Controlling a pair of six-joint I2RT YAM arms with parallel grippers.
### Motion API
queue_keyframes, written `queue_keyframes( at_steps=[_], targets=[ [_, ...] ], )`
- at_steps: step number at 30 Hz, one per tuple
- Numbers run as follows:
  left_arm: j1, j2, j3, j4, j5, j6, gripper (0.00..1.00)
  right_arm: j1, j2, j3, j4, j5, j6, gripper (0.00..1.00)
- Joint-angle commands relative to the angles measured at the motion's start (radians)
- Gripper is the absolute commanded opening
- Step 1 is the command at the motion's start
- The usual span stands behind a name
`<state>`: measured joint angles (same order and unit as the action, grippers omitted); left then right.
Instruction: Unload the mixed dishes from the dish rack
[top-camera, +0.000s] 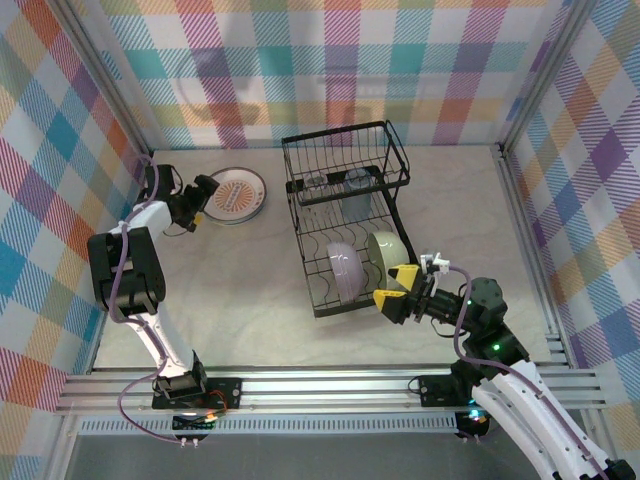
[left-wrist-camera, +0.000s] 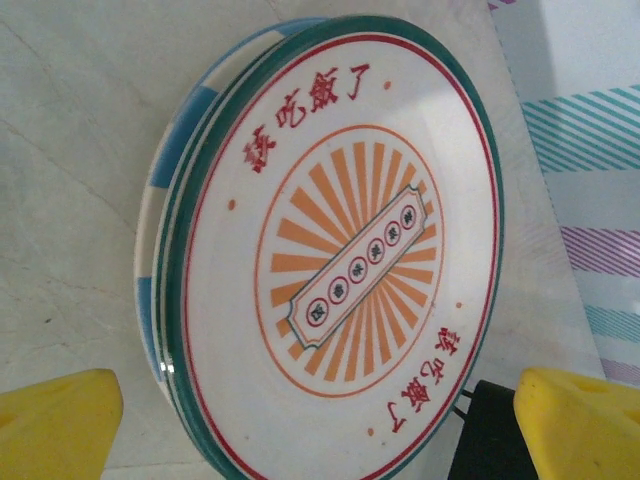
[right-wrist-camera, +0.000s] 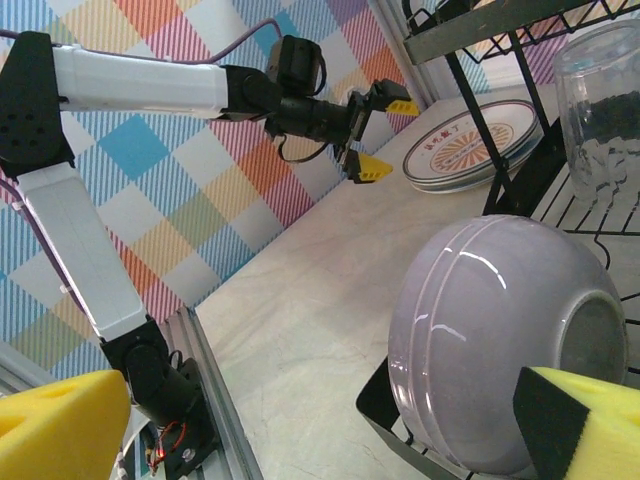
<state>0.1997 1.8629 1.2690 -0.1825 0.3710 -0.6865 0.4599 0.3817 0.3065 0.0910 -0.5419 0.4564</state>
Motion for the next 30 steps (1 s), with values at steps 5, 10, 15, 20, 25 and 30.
queue_keyframes(
  at_steps=[5, 10, 15, 20, 25, 30],
  targets=[
    [-0.050, -0.270, -0.046, -0.221, -0.182, 0.051, 1.00, 0.008, -0.033, 0.102, -0.193, 0.214, -0.018, 0.99],
    [-0.109, -0.500, -0.158, -0.265, -0.159, 0.087, 1.00, 0.003, 0.022, 0.271, -0.461, 0.483, 0.005, 0.99],
    [-0.152, -0.703, -0.275, -0.313, -0.048, 0.107, 1.00, -0.037, 0.137, 0.359, -0.578, 0.583, 0.076, 0.99],
    [-0.201, -0.887, -0.336, -0.425, 0.015, 0.188, 1.00, -0.204, 0.240, 0.359, -0.581, 0.508, 0.173, 0.99],
    [-0.239, -1.035, -0.389, -0.525, 0.099, 0.250, 1.00, -0.395, 0.334, 0.320, -0.513, 0.418, 0.247, 0.99],
    [-0.264, -1.141, -0.462, -0.554, 0.233, 0.268, 1.00, -0.573, 0.511, 0.231, -0.333, 0.250, 0.358, 0.95]
  ],
)
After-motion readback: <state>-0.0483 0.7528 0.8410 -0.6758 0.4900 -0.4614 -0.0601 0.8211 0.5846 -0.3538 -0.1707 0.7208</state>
